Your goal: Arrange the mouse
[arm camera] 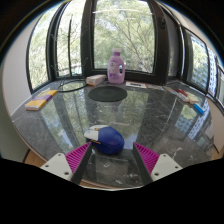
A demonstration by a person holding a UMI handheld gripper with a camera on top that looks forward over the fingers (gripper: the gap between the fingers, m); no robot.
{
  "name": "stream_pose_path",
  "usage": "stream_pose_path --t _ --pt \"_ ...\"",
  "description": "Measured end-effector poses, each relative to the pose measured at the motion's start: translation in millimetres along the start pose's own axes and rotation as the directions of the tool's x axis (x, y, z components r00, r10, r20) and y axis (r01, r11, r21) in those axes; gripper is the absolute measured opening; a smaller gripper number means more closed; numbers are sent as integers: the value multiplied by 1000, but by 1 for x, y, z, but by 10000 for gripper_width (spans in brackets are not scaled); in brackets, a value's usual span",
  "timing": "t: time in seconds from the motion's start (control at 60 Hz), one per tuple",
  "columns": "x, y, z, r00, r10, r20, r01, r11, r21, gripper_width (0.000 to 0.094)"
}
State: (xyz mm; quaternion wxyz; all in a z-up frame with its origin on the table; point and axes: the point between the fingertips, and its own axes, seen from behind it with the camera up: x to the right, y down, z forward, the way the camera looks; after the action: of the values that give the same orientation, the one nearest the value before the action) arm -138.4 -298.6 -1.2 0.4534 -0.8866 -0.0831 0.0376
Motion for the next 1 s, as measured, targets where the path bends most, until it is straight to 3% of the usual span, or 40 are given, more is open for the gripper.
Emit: stream_pose_path --t 0.167,0.367,0.45,0.533,0.783,1.0 --pt "-2 -16 34 999 9 33 -9 1000 -8 852" --pt "21 -37 67 999 46 -12 -46 999 5 836" --pt "28 -40 74 998 50 -38 -50 999 0 735" --pt "30 -43 79 997 51 -66 -51 999 -3 508" --pt "33 -41 77 985 95 -147 -100 995 -27 372" --pt "42 -57 53 957 152 -249 -155 988 9 352"
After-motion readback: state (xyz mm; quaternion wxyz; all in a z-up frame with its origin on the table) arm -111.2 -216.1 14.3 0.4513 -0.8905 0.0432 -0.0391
